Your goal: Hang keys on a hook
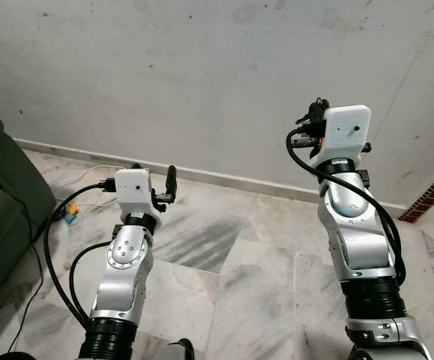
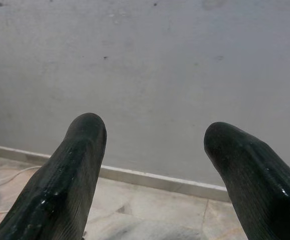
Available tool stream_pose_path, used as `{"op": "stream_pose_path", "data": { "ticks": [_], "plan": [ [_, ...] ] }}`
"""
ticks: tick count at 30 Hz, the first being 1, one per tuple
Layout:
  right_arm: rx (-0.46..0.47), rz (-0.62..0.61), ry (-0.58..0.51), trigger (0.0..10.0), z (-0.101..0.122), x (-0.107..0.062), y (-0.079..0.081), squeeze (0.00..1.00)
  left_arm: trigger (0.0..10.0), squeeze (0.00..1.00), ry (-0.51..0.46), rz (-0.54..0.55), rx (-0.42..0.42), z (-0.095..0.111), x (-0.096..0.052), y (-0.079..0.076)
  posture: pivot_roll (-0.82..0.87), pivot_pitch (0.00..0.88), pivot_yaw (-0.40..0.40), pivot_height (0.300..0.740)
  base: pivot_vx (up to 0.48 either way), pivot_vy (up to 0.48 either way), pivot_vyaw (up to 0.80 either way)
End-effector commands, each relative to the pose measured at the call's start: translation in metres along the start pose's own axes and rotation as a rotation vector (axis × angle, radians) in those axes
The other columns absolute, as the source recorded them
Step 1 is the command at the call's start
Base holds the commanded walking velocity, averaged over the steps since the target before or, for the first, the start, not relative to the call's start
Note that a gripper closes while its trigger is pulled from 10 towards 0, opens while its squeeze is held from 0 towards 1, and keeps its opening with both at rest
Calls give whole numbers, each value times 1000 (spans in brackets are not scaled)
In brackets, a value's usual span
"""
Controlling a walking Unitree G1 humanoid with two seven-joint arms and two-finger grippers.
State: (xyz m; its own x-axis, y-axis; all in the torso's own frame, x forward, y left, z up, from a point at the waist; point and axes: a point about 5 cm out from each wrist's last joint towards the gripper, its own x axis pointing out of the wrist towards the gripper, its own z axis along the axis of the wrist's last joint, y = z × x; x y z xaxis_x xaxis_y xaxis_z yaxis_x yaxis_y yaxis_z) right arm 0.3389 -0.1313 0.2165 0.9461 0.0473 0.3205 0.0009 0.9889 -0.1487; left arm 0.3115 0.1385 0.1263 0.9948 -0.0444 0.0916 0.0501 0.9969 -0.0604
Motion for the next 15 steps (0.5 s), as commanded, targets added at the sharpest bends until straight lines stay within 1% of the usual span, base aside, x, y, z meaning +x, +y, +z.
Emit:
{"op": "stream_pose_path", "data": {
  "ticks": [1,3,4,15],
  "plan": [
    [9,16,-31,10000,7,0,3,0,10000,0,-9,-13,-11,1,-2,1,-17,120,38,740,0,0,0],
    [9,20,-31,10000,7,0,3,0,10000,0,-11,-23,-13,1,-2,0,-18,121,38,740,0,0,0],
    [7,24,-31,10000,7,-1,3,0,10000,0,-13,-31,-17,1,-3,-1,-18,121,38,740,240,0,0],
    [1,32,-34,10000,6,-1,3,0,10000,0,-13,-57,-29,1,-3,-3,-15,117,39,740,346,0,0]
  ]
}}
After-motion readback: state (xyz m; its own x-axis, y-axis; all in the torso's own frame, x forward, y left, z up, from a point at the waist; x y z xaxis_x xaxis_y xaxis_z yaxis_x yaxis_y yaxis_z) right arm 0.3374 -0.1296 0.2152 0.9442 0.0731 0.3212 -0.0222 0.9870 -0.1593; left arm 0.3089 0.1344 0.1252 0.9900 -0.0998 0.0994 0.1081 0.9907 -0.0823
